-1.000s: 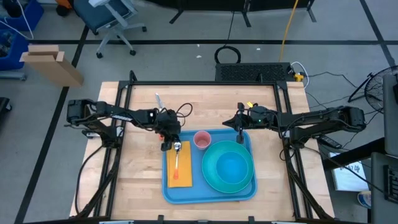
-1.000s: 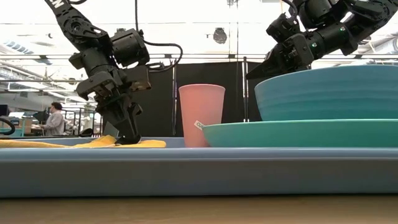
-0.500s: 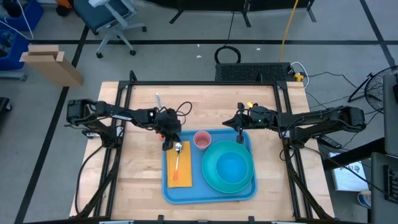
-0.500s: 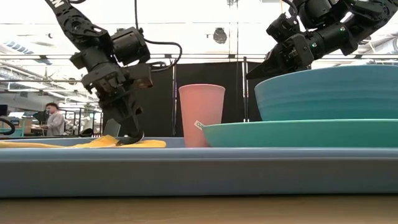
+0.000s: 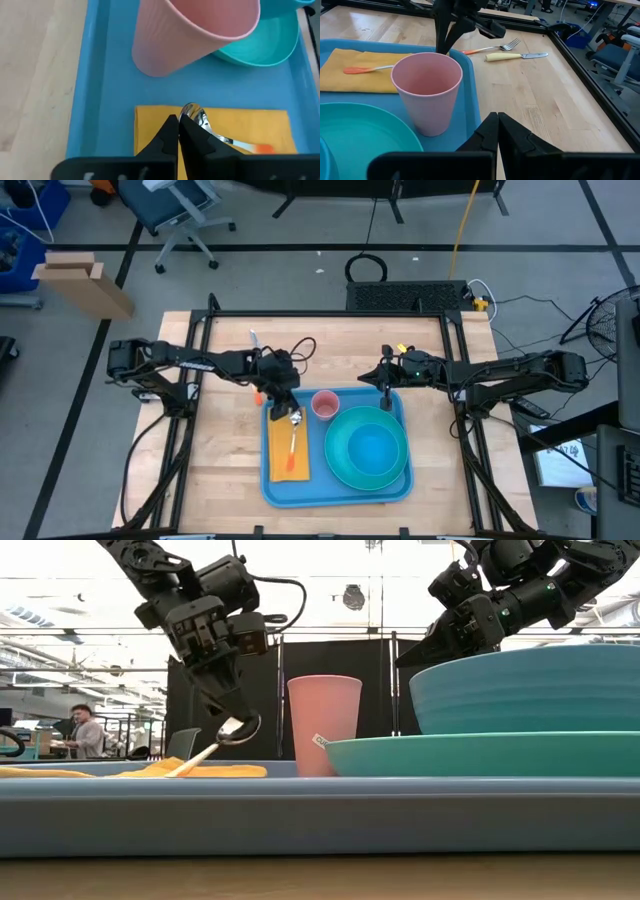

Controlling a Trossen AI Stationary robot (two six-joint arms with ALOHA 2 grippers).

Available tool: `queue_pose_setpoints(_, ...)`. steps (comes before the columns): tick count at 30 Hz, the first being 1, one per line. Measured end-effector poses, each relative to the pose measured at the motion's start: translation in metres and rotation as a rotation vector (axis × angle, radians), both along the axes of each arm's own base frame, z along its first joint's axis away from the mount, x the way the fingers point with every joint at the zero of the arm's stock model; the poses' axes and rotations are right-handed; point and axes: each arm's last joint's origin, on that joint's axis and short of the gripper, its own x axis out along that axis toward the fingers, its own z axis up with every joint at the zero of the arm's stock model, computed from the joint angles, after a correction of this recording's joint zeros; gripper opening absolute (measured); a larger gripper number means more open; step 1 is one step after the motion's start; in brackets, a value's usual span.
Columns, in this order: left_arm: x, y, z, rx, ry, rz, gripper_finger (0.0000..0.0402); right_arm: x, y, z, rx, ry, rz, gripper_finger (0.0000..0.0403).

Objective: Set up tray
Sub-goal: Put the orange spoon on the yellow napkin

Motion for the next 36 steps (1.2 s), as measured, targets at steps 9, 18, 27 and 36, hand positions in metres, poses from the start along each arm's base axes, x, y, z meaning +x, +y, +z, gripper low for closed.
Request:
queue_pose_setpoints(9, -0.001, 0.001, 0.004, -0.065, 0.075, 0.076, 0.0002, 0.0, 0.0, 0.0, 0.0, 0.0, 0.0, 0.0)
queue_pose_setpoints(18, -0.002, 0.001, 0.007, -0.103, 0.093, 0.144, 0.0001, 0.0, 0.0, 0.0, -0.01, 0.002, 0.004, 0.0)
queue_pose_setpoints(27, -0.011, -0.002, 0.029, -0.09, 0.009, 0.099, 0.0, 0.0, 0.0, 0.0, -0.01, 0.001, 0.004, 0.0)
queue_pose_setpoints(36, -0.014, -0.018, 0.038, -0.119, 0.03, 0.224, 0.0, 0.0, 0.0, 0.001, 0.005, -0.007, -0.003, 0.0)
